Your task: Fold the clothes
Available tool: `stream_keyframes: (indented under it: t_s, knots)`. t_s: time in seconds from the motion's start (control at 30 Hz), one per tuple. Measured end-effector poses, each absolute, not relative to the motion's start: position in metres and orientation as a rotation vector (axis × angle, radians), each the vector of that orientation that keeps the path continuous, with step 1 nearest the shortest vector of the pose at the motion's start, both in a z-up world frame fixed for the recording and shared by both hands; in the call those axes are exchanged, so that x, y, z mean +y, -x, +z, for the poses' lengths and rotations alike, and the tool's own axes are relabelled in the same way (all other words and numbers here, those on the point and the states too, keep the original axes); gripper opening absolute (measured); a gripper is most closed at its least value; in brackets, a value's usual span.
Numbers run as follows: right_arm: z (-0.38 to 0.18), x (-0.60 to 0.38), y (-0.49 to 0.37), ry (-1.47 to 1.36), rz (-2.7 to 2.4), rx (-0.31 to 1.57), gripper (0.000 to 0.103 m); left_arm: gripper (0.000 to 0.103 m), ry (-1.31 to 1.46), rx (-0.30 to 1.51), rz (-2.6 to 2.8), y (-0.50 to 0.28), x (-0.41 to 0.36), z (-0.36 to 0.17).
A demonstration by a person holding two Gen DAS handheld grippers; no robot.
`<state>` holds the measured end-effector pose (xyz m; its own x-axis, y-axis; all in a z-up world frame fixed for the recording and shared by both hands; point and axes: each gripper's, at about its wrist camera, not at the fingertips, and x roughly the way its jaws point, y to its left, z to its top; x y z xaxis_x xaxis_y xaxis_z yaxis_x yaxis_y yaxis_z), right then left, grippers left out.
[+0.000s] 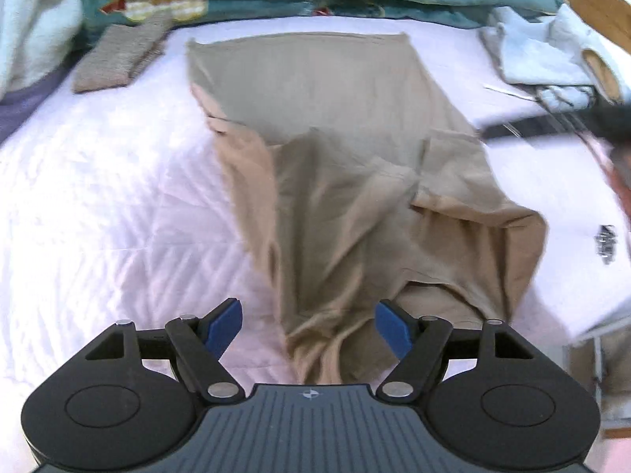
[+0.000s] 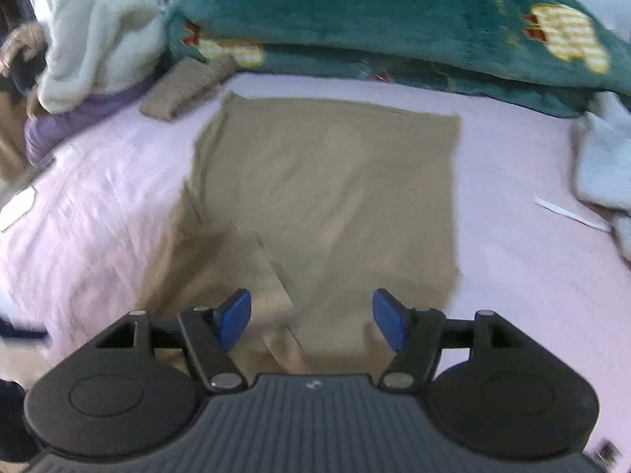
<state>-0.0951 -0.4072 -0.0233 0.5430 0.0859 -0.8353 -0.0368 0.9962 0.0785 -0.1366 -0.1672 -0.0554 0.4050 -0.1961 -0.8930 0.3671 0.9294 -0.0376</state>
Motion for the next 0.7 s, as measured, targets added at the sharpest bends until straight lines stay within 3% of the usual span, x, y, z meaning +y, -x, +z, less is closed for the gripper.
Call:
stream_keyframes:
  t_s: [0.33, 0.7]
  knots:
    - [-0.074, -0.407, 0.182, -0.167, -0.017, 1.185, 0.069, 0.075, -0.267, 1.182, -0.415, 0.167, -0.188, -0.111]
    - [-0.104, -0.422, 0.192, -0.167, -0.094, 1.218, 0.069, 0.075, -0.275, 1.24, -0.432, 0.144, -0.208, -0.158]
